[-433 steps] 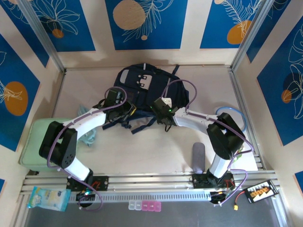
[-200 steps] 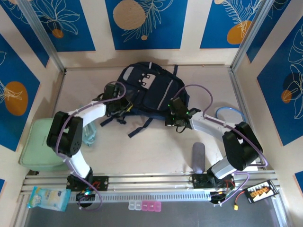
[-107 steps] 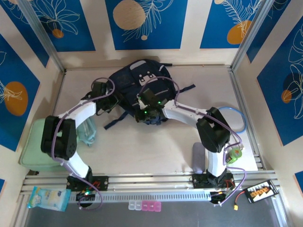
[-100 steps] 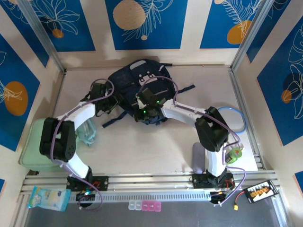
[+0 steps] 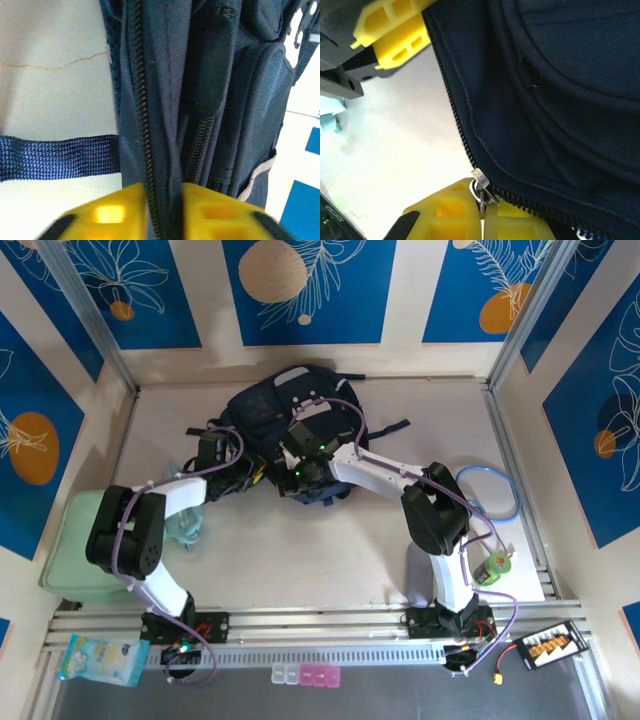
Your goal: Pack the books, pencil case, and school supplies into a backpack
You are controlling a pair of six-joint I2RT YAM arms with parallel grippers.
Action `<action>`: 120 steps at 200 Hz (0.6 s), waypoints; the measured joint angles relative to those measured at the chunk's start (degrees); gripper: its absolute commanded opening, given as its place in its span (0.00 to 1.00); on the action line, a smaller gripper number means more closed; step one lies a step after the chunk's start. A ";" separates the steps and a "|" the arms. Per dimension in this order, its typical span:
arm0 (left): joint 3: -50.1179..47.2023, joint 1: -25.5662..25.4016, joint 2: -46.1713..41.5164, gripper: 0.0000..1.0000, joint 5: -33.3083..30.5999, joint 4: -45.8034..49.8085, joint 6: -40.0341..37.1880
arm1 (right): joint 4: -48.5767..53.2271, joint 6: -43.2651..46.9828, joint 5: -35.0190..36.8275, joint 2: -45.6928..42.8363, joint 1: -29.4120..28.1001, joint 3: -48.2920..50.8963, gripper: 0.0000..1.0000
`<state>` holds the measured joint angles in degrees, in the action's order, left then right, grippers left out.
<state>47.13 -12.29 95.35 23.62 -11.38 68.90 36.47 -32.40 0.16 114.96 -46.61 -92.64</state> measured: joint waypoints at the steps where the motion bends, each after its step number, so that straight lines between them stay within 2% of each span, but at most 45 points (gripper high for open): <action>1: 0.00 0.00 0.02 0.03 0.02 -0.04 -0.17 | 0.09 -0.02 0.02 0.02 0.00 -0.04 0.08; 7: 0.00 -0.13 0.11 0.00 -0.02 -0.15 -0.31 | 0.83 -0.20 0.52 0.13 0.00 -0.52 0.09; 61: 0.33 -0.59 0.85 0.00 -1.14 1.64 -1.97 | 9.22 -1.36 7.04 -0.33 -0.07 -0.85 0.11; 120: 0.61 -0.59 0.90 0.00 -1.40 2.54 -3.17 | 13.53 -4.42 13.14 -5.81 2.93 4.44 0.06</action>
<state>47.75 -12.88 96.25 22.22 -8.84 65.73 50.00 -36.82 13.30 109.14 -43.68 -88.20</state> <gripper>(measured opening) 0.049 0.069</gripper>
